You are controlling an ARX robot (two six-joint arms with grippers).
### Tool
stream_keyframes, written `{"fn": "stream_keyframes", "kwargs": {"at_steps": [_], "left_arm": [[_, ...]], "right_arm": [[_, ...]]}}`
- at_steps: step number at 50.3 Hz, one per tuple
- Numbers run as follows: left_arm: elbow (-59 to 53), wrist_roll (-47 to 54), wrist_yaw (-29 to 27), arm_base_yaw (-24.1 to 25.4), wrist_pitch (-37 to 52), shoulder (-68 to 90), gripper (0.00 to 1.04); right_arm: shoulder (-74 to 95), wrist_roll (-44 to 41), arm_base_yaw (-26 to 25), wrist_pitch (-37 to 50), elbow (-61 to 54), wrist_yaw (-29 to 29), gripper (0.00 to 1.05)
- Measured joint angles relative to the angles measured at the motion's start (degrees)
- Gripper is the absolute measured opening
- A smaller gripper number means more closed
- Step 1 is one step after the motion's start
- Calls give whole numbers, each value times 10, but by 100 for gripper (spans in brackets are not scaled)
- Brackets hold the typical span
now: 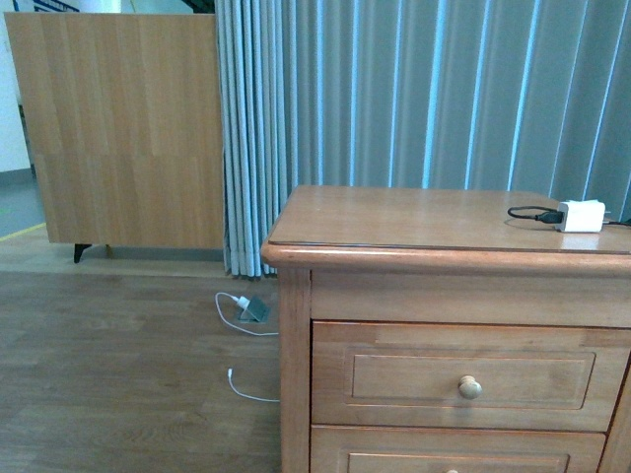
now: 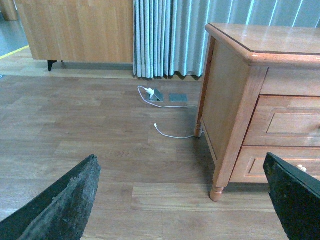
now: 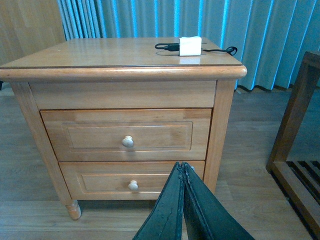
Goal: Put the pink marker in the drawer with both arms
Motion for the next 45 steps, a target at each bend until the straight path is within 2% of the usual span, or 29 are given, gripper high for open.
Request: {"fn": "stream_keyframes", "kwargs": {"at_steps": [4, 22, 38, 40, 45], "left_arm": [[0, 0, 0, 0, 0, 0, 99], [0, 0, 0, 0, 0, 0, 99], [0, 0, 0, 0, 0, 0, 99], [0, 0, 0, 0, 0, 0, 99], [0, 0, 0, 0, 0, 0, 99]], "right_arm": [[-76, 0, 0, -96, 0, 0, 1], [-99, -1, 0, -104, 0, 0, 3], [-99, -1, 0, -104, 0, 0, 57], [-99, -1, 0, -104, 0, 0, 68], [-99, -1, 0, -104, 0, 0, 86]]}}
